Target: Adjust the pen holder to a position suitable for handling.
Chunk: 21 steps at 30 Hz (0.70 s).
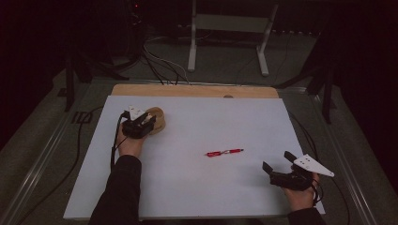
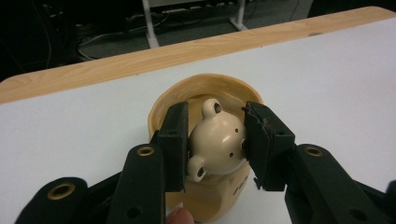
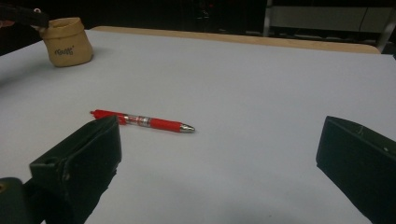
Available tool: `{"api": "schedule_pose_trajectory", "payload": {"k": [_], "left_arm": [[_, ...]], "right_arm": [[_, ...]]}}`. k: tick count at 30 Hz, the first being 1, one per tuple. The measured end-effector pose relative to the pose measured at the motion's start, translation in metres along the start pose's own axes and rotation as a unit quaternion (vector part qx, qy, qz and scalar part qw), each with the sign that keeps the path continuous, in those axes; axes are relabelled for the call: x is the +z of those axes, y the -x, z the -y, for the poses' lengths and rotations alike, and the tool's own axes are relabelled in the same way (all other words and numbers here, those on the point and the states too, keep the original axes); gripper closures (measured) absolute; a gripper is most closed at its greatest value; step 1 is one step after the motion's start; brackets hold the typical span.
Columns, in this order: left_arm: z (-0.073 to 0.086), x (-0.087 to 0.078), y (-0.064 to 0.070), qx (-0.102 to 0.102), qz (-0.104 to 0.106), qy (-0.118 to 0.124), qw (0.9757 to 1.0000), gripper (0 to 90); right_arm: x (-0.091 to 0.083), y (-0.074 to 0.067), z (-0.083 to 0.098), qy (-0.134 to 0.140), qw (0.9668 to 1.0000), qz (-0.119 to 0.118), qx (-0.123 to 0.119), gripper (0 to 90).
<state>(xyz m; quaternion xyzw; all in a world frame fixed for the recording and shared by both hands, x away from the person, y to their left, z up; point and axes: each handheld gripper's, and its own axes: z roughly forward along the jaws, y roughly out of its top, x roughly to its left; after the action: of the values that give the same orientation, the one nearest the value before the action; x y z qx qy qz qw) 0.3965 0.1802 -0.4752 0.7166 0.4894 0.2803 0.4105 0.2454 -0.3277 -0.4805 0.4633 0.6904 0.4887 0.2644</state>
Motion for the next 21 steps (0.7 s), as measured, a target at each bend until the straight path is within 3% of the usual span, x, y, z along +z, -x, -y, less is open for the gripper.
{"api": "schedule_pose_trajectory", "payload": {"k": [17, 21], "left_arm": [[-0.0009, -0.0011, -0.0044, -0.005, 0.026, -0.005, 0.9996, 64.3], [0.0004, -0.0029, -0.0013, -0.01, 0.047, -0.002, 0.9988, 64.4]], "right_arm": [[0.0013, -0.0005, 0.0003, -0.005, 1.0, 0.002, 0.002, 0.3], [0.0012, 0.0004, 0.0004, -0.005, 1.0, 0.003, 0.002, 0.3]]}}
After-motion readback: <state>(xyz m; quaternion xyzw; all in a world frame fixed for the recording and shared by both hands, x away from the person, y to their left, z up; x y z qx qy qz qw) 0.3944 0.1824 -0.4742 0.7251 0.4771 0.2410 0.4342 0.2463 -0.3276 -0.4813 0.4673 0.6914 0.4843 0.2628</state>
